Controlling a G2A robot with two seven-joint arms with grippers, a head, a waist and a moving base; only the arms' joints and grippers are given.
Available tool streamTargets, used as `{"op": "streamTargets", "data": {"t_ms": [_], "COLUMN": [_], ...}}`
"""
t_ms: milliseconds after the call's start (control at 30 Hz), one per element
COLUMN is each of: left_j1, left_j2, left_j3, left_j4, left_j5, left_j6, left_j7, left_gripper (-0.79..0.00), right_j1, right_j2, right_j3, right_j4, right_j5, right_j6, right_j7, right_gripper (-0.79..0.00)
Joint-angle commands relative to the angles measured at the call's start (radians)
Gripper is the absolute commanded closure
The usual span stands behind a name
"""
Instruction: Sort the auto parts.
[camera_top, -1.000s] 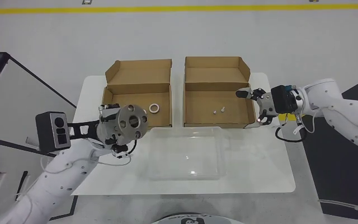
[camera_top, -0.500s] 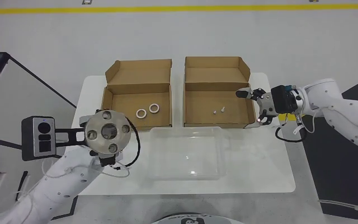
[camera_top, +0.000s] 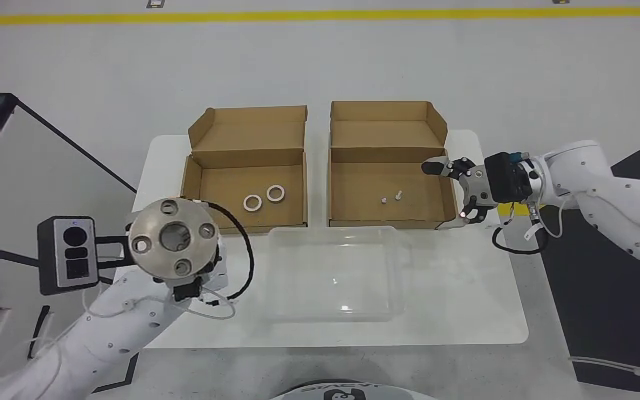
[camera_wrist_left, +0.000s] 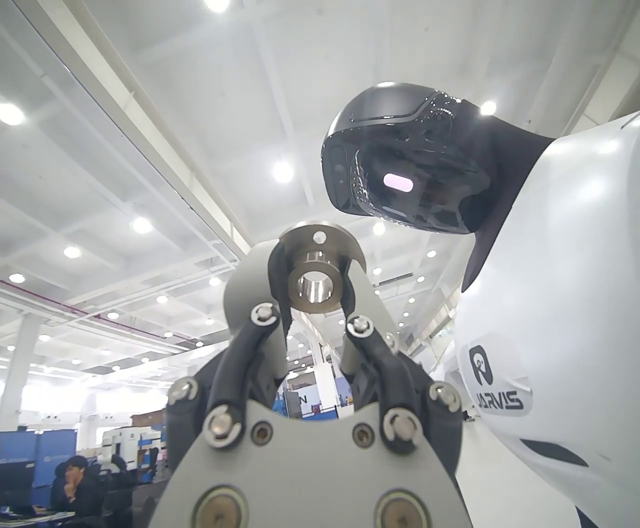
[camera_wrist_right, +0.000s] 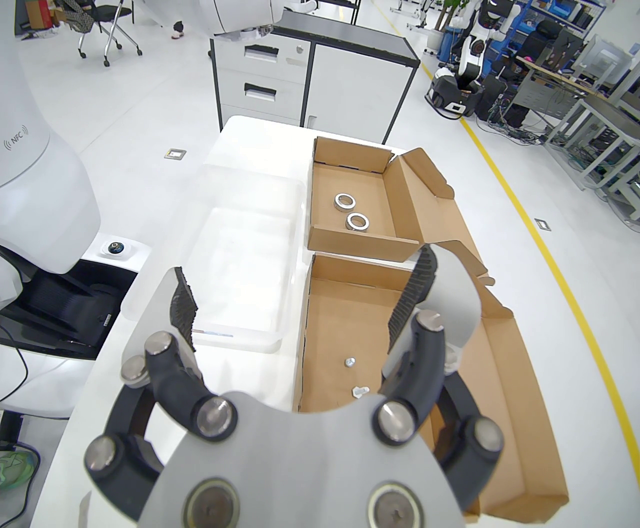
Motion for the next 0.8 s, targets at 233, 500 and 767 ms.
{"op": "streamTargets", "data": {"t_ms": [233, 500, 767], "left_j1": [-0.002, 0.002, -0.002], "left_j2": [0.003, 0.002, -0.018], "left_j3": [0.003, -0.001, -0.027], "left_j4": [0.012, 0.012, 0.062], "left_j5": [0.007, 0.006, -0.027], "left_j6": [0.002, 0.013, 0.08], "left_j7": [0.002, -0.031, -0.286], "left_gripper": [0.0, 0.0, 0.0], "right_j1": [0.0, 0.0, 0.0], "right_j2": [0.0, 0.0, 0.0], "right_j3": [0.0, 0.0, 0.0], "right_j4": [0.0, 0.0, 0.0], "right_j5": [0.0, 0.0, 0.0], "right_j6": [0.0, 0.0, 0.0], "right_j7": [0.0, 0.0, 0.0], "right_gripper": [-0.785, -0.785, -0.785]}}
